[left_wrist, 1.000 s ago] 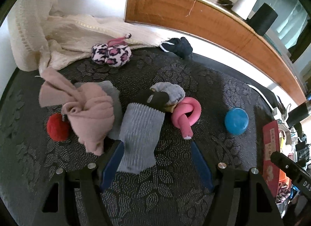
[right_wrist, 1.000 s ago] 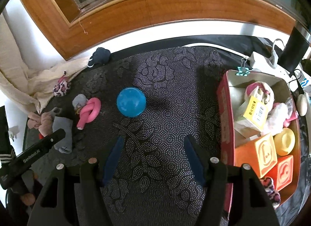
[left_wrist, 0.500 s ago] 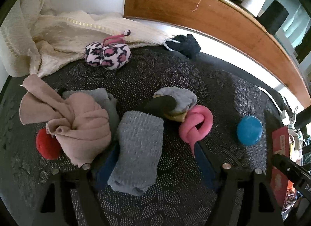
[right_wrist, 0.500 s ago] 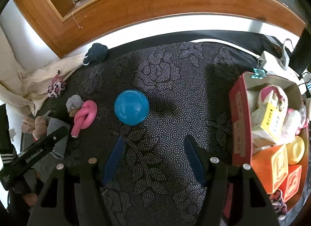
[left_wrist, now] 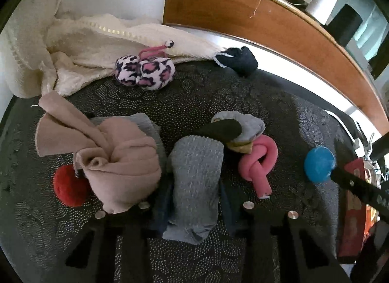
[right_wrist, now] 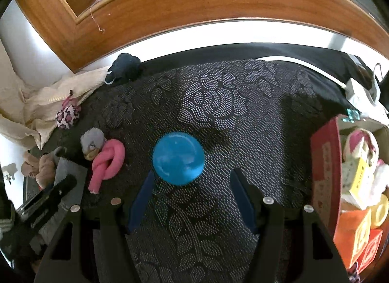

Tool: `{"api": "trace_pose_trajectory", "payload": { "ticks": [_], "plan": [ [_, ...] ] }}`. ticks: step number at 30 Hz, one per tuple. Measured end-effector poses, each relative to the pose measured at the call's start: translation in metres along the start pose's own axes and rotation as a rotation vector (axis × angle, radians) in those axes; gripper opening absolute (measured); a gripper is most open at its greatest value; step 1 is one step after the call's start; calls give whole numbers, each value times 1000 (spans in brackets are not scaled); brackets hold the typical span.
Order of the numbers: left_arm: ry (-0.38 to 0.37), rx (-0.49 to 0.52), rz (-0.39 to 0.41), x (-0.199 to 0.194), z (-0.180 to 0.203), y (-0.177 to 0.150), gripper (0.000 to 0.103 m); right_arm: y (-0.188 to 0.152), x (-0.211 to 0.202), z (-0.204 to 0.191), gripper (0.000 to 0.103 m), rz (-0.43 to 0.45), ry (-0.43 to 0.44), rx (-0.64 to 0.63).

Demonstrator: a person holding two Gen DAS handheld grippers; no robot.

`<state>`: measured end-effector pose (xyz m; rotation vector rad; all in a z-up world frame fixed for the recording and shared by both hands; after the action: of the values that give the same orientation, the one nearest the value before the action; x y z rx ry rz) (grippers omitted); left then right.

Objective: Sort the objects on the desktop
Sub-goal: 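Grasp the grey sock with left gripper while right grasps the blue ball, then carry both into the tray, right releasing blue ball while left releases grey sock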

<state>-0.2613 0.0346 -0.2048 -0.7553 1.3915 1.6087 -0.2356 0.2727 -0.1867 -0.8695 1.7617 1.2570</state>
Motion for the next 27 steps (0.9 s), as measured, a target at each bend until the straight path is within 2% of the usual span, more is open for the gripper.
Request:
{"api": "trace_pose_trajectory", "payload": {
  "ticks": [10,16,17,18,21,27],
  "plan": [
    [-2,-18,45,-33,1,-3,34,24,20,3,69,-6,7,-12],
    [3,-14,53,-49,5,-8,34,21,32,-6,69,-49,38,-44],
    [3,-18,51,-50,5,-10,34,18,34,-8,67,-58,40,-52],
    [5,-21,50,-51,5,-11,34,16,35,-8,58,-64,41,-54],
    [11,-20,49,-59,7,-15,34,11,28,-4,58,-64,47,-44],
    [-1,14,60,-72,27,-20,34,11,-11,16,58,9,57,-3]
  ]
}}
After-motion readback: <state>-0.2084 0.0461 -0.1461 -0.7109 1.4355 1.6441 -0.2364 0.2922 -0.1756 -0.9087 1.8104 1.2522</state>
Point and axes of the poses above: each gripper's, at about its wrist camera, not at the fingertips, and x roughly the way its jaws point, z to its right, y to its top, the point moved 7 cm from there along x, roughly the way its jaws point, and after that the axes turned 2 degrees about z, right-handed, at the moved point
